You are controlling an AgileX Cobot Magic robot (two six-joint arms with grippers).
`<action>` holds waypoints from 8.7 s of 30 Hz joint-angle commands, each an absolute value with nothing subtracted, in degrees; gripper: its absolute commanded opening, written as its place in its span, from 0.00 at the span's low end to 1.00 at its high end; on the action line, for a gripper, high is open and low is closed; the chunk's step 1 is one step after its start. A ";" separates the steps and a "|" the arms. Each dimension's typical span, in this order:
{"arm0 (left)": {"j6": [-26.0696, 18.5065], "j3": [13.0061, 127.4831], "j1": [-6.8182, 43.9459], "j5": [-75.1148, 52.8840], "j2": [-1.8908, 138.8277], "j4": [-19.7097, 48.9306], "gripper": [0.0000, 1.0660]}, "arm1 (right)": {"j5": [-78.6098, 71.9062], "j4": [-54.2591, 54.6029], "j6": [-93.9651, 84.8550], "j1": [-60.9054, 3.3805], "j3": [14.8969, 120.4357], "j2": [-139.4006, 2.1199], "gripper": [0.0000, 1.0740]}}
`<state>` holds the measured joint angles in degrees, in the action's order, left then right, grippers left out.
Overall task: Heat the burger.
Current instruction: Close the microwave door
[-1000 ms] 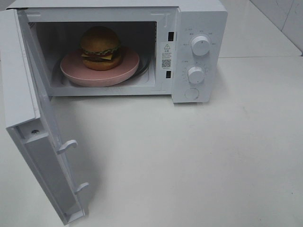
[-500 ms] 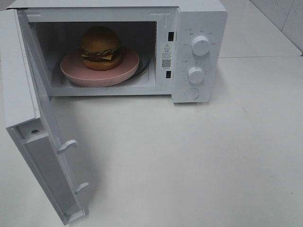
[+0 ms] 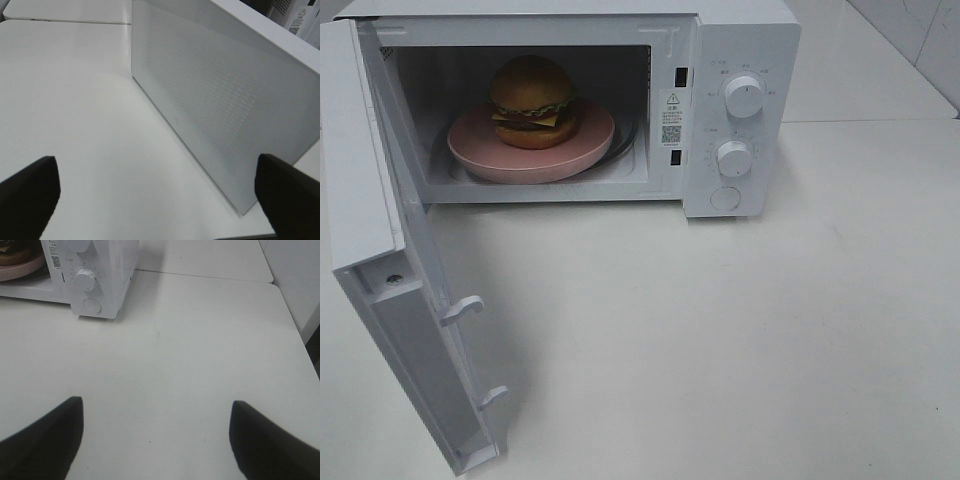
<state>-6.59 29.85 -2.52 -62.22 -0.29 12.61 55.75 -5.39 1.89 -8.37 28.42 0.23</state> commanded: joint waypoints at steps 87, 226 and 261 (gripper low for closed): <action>-6.30 26.99 -2.64 -23.84 25.78 10.31 0.00 | 55.06 -5.56 2.18 -8.14 28.30 1.66 0.71; -17.99 58.44 48.93 49.85 112.70 42.51 0.00 | 55.06 -5.56 2.23 -8.14 28.30 1.66 0.70; -29.79 69.50 46.12 42.46 117.11 49.62 0.00 | 55.06 -5.56 2.23 -8.14 28.30 1.66 0.70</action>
